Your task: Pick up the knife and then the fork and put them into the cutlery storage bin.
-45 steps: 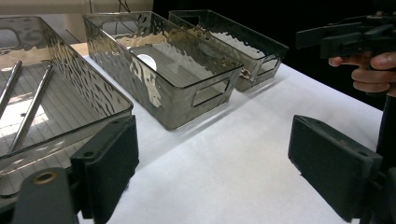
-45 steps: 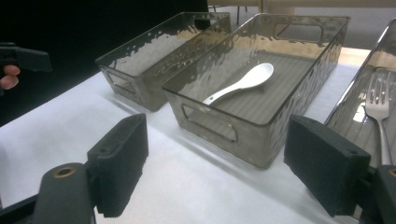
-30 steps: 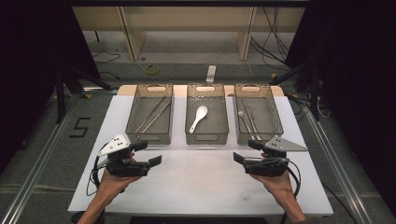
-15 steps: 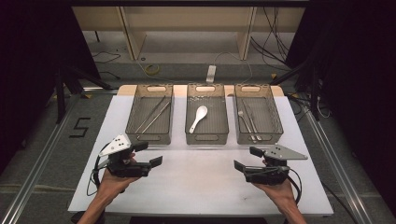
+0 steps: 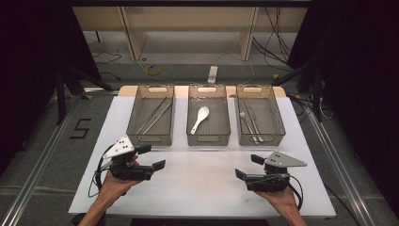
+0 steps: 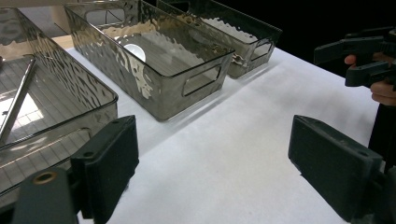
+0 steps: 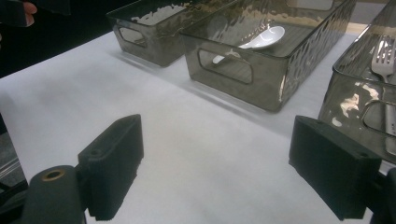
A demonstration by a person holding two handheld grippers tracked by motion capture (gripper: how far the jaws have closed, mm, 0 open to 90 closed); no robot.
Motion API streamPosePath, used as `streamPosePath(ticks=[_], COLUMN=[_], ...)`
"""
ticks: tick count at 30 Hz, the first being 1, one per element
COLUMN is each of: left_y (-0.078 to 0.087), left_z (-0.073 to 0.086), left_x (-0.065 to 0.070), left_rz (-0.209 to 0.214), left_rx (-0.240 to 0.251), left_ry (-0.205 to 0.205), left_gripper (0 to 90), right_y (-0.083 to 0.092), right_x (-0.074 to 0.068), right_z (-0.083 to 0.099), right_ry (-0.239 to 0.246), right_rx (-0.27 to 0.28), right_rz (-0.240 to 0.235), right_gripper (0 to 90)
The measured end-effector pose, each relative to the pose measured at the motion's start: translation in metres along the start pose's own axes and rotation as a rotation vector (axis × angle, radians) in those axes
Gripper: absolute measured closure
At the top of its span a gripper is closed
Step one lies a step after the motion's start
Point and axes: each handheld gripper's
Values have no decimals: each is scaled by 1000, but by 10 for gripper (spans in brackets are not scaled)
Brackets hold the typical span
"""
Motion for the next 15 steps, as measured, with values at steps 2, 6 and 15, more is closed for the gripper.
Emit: streamPosePath(ticks=[2,6,15], left_y=[0,0,1], left_z=[0,0,1], left_x=[0,0,1], left_rz=[1,1,1], left_rx=[-2,0,-9], left_ry=[-1,1,-7], left_gripper=[154,154,154], right_y=[1,4,2], right_x=[0,1,-2], right_z=[2,5,10], right_ry=[-10,-20,-9], right_rx=[3,3,-19], right_rz=[0,18,26], right_gripper=[186,186,180])
Point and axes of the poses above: each handheld gripper's, and its own axes: y roughly backward along the jaws, z roughly out of its underside, x roughly to its right, and after that the axes turned 8 degrees about y, right-handed
